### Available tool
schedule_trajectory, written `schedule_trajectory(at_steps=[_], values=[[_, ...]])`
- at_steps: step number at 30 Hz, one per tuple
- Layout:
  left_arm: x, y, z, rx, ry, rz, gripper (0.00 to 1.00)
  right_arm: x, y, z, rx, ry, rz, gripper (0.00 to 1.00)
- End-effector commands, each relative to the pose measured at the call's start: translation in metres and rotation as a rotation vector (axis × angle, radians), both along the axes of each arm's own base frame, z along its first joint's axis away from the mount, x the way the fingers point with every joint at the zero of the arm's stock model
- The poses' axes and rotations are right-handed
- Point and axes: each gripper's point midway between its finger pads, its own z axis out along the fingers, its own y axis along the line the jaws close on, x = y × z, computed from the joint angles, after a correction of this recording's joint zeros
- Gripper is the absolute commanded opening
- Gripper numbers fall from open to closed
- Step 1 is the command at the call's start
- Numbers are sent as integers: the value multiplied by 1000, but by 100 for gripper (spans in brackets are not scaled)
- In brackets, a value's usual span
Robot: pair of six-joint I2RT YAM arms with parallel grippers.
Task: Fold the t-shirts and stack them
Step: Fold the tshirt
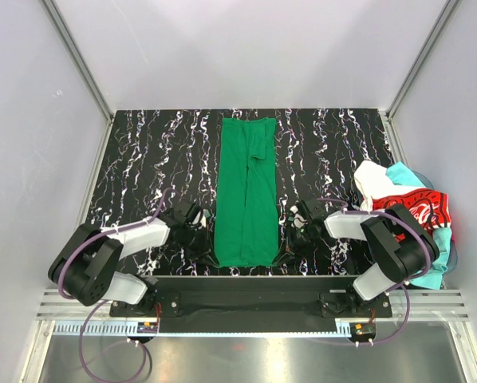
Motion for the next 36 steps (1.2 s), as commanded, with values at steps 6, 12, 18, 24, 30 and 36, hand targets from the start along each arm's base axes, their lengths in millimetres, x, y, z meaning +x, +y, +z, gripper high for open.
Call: schedule_trajectory(at_steps=[6,12,18,24,30,36], values=[[-19,21,-23,71,19,37,0,-26,-18,-16,-77,33,-24,0],[-25,24,-22,75,27,39,0,-38,-26,-19,-89,48,-21,0],[-24,22,-19,64,29,31,0,-38,-28,-16,-101,38,-32,0],[3,-2,21,-49,-68,4,0,-7,-15,14,-89,-34,-34,0],[79,-19,76,-73,-197,41,0,57,-3,56,-123,-154,-5,0],[161,-27,101,-95,-247,101,0,135,-10,85,-91,-209,-65,0]])
